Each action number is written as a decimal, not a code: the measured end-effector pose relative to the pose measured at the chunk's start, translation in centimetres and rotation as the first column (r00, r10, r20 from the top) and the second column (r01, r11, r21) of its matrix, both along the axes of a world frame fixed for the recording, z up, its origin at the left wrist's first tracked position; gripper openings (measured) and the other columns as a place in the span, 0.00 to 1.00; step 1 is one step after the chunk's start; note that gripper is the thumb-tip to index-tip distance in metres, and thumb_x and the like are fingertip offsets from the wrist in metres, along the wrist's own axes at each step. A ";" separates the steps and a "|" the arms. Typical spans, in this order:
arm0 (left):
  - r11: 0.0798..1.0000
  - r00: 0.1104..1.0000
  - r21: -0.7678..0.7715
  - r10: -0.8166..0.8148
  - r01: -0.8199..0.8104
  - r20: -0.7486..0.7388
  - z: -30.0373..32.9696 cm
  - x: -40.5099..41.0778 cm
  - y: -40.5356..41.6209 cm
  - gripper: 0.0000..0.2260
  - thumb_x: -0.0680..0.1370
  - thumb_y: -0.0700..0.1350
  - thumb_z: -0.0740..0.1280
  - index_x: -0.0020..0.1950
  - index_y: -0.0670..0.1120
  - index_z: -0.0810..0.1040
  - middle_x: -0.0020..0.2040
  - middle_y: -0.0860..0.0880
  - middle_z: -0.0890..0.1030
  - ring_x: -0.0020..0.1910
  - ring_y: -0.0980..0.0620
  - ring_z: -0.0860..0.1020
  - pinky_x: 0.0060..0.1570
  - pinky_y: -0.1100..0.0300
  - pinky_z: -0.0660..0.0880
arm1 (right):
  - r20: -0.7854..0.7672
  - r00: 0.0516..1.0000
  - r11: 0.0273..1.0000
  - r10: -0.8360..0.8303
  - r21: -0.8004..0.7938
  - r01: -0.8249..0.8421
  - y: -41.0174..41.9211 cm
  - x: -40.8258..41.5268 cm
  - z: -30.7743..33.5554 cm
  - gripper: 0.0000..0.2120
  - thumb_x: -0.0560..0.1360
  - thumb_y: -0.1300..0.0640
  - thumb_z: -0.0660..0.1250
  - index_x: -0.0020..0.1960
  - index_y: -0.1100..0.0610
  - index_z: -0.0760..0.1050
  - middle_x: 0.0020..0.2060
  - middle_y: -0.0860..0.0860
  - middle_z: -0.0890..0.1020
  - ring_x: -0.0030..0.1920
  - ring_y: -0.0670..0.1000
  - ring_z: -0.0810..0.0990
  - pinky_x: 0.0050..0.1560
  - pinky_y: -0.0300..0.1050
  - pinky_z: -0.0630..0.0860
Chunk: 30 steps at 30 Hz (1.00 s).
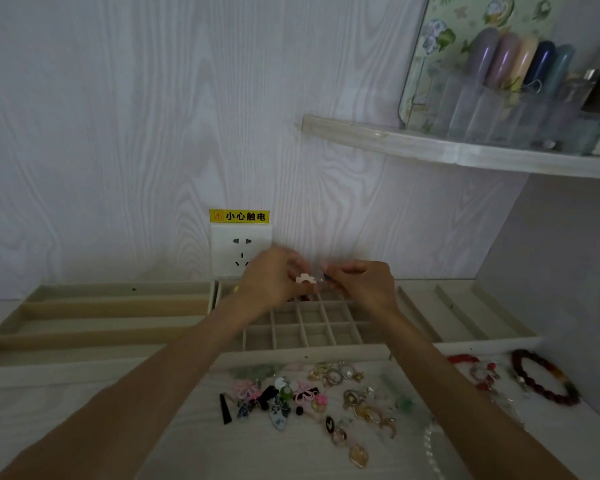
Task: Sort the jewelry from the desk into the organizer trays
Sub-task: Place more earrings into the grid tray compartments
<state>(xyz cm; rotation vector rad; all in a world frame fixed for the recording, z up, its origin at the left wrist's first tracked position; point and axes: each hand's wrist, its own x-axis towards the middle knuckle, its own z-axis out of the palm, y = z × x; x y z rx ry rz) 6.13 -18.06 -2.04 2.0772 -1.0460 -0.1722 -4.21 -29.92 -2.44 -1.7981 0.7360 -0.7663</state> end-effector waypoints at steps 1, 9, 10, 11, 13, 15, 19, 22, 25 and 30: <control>0.999 0.996 0.049 0.014 -0.018 0.086 -0.3 -0.1 0.1 0.12 0.65 0.53 0.78 0.43 0.52 0.82 0.41 0.53 0.84 0.41 0.57 0.81 0.45 0.60 0.78 | -0.011 1.000 1.000 0.003 -0.018 -0.003 -0.1 0.1 -0.3 0.07 0.67 0.52 0.76 0.38 0.55 0.83 0.31 0.49 0.84 0.34 0.45 0.83 0.42 0.36 0.79; 0.990 0.892 0.065 0.083 -0.124 0.444 -0.7 -0.7 -0.1 0.13 0.71 0.59 0.71 0.52 0.54 0.82 0.48 0.55 0.83 0.49 0.55 0.79 0.43 0.63 0.67 | -0.055 0.998 0.990 -0.034 -0.141 0.026 -1.0 0.7 -1.3 0.09 0.66 0.50 0.76 0.39 0.56 0.84 0.32 0.49 0.84 0.34 0.43 0.81 0.38 0.32 0.76; 0.990 0.889 0.073 0.078 -0.123 0.452 -0.8 -0.7 -0.3 0.14 0.71 0.58 0.71 0.52 0.54 0.81 0.48 0.55 0.83 0.49 0.55 0.79 0.43 0.63 0.68 | -0.058 0.998 0.988 -0.038 -0.151 0.029 -1.1 0.8 -1.3 0.09 0.66 0.50 0.76 0.40 0.56 0.84 0.33 0.49 0.84 0.34 0.43 0.82 0.38 0.32 0.75; 0.989 0.889 0.084 0.071 -0.122 0.452 -1.0 -0.6 -0.4 0.14 0.71 0.58 0.71 0.52 0.54 0.81 0.48 0.55 0.83 0.49 0.56 0.79 0.44 0.62 0.69 | -0.064 0.997 0.986 -0.036 -0.165 0.025 -1.2 0.8 -1.4 0.10 0.66 0.50 0.76 0.40 0.56 0.84 0.33 0.49 0.84 0.35 0.43 0.82 0.38 0.32 0.75; 0.986 0.896 0.111 0.065 -0.125 0.440 -1.0 -0.5 -0.4 0.13 0.70 0.58 0.72 0.52 0.54 0.81 0.48 0.55 0.83 0.49 0.56 0.80 0.45 0.62 0.70 | -0.077 0.997 0.980 -0.025 -0.198 0.010 -1.2 1.0 -1.6 0.10 0.66 0.50 0.76 0.40 0.56 0.84 0.33 0.49 0.84 0.35 0.43 0.81 0.38 0.32 0.74; 0.982 0.900 0.156 0.029 -0.107 0.436 -0.9 -0.4 -0.2 0.11 0.72 0.59 0.70 0.50 0.56 0.82 0.46 0.55 0.83 0.48 0.55 0.80 0.43 0.62 0.70 | -0.098 0.995 0.971 -0.009 -0.238 -0.015 -1.2 1.1 -1.7 0.09 0.66 0.49 0.76 0.39 0.55 0.84 0.33 0.48 0.84 0.35 0.43 0.81 0.38 0.34 0.75; 0.961 0.928 0.277 -0.091 -0.013 0.360 -0.5 -0.4 0.3 0.10 0.76 0.55 0.66 0.55 0.58 0.81 0.49 0.53 0.83 0.50 0.52 0.79 0.43 0.61 0.69 | -0.214 0.977 0.932 0.020 -0.349 -0.095 -1.2 1.8 -1.7 0.08 0.67 0.49 0.75 0.37 0.54 0.84 0.32 0.47 0.83 0.33 0.41 0.79 0.35 0.38 0.75; 0.941 0.957 0.339 -0.095 -0.004 0.275 -0.2 -0.3 0.9 0.12 0.77 0.46 0.65 0.59 0.55 0.80 0.56 0.50 0.82 0.56 0.48 0.78 0.52 0.56 0.75 | -0.283 0.959 0.875 0.008 -0.461 -0.144 -0.9 2.4 -1.9 0.11 0.67 0.48 0.74 0.35 0.56 0.84 0.31 0.50 0.84 0.32 0.46 0.81 0.35 0.45 0.78; 0.953 0.962 0.296 -0.020 -0.064 0.272 0.4 0.1 2.0 0.17 0.75 0.39 0.64 0.61 0.55 0.79 0.60 0.51 0.80 0.59 0.50 0.77 0.57 0.55 0.73 | -0.350 0.936 0.785 -0.044 -0.592 -0.184 -0.4 2.7 -1.6 0.12 0.70 0.46 0.72 0.35 0.55 0.83 0.32 0.49 0.84 0.33 0.46 0.80 0.34 0.43 0.75; 0.952 0.971 0.297 -0.001 -0.072 0.240 1.4 0.4 3.2 0.19 0.74 0.40 0.64 0.62 0.56 0.77 0.62 0.49 0.77 0.61 0.49 0.75 0.59 0.53 0.72 | -0.490 0.846 0.491 -0.210 -0.801 -0.342 1.0 2.7 -0.5 0.19 0.77 0.43 0.61 0.39 0.55 0.81 0.36 0.52 0.82 0.39 0.52 0.80 0.36 0.42 0.65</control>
